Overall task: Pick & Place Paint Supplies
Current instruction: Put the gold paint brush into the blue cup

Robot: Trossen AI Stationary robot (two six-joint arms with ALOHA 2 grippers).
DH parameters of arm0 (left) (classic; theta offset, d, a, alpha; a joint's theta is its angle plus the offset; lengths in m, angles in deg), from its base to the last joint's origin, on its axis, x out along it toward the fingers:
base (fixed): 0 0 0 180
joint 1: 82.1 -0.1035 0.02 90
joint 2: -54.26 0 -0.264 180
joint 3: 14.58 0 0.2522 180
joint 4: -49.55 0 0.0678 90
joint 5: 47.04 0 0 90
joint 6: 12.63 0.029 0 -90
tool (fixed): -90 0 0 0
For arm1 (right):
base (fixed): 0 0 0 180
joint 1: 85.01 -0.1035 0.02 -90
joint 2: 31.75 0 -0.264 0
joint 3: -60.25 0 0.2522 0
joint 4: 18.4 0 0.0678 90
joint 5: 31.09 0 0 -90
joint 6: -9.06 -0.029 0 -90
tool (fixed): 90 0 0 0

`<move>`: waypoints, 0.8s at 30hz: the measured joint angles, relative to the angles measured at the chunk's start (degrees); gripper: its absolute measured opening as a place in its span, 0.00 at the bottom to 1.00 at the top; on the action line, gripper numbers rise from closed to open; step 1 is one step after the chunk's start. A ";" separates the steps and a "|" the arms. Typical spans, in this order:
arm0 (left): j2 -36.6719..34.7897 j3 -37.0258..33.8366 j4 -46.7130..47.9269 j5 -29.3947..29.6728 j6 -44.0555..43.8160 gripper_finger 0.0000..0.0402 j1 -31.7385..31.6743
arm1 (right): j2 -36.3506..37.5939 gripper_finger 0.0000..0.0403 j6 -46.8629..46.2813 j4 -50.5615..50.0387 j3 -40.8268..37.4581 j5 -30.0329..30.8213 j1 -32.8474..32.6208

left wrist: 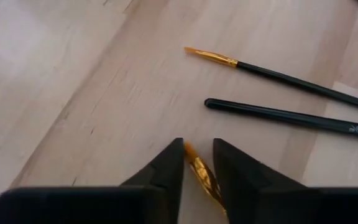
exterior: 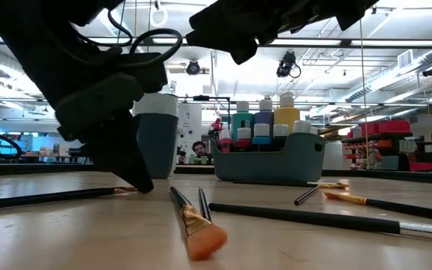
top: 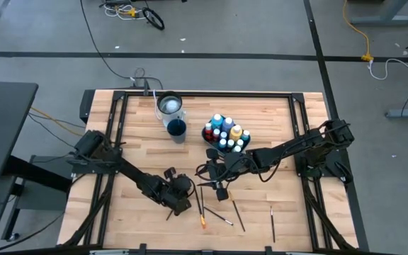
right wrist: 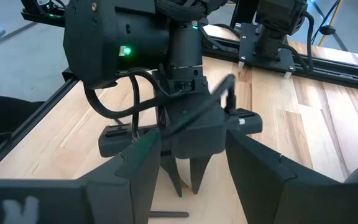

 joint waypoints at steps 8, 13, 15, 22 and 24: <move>0.05 -0.03 0.47 1.21 -0.11 0.02 -0.37 | 0.02 0.46 0.01 0.00 0.00 0.00 0.00; -1.04 0.66 1.72 4.14 1.51 0.01 0.34 | 0.01 0.46 0.01 0.00 0.00 0.00 0.00; -3.06 1.24 1.00 6.85 2.60 0.01 0.88 | 0.00 0.46 0.01 0.01 0.00 0.00 0.01; -14.30 1.33 0.29 13.76 4.67 0.01 3.75 | 0.02 0.46 0.02 0.02 0.00 0.07 0.02; -17.61 1.35 0.24 18.33 6.77 0.01 5.50 | 0.02 0.46 0.02 0.02 0.00 0.07 0.13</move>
